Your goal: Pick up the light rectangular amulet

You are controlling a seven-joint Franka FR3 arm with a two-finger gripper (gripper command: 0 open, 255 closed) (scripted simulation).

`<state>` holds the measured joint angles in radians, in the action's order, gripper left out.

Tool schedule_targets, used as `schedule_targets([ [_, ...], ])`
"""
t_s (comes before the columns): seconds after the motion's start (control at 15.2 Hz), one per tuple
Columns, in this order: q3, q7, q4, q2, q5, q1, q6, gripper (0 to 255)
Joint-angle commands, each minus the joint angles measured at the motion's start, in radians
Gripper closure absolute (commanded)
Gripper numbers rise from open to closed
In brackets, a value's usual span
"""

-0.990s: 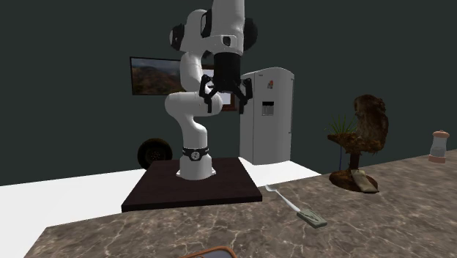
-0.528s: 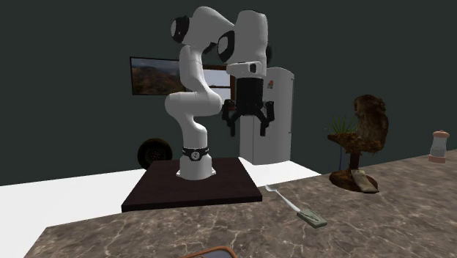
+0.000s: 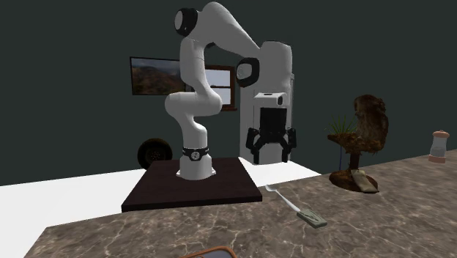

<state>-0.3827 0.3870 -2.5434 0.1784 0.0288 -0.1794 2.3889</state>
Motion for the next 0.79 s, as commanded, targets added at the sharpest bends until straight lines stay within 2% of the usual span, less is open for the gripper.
schedule_targets([
  [0.0,-0.027,0.054,0.034,-0.083,-0.036,-0.001,0.041,0],
  [0.4,-0.058,0.238,0.141,-0.33,-0.198,-0.039,0.141,0],
  [0.73,-0.021,0.375,0.264,-0.532,-0.329,-0.125,0.185,0],
])
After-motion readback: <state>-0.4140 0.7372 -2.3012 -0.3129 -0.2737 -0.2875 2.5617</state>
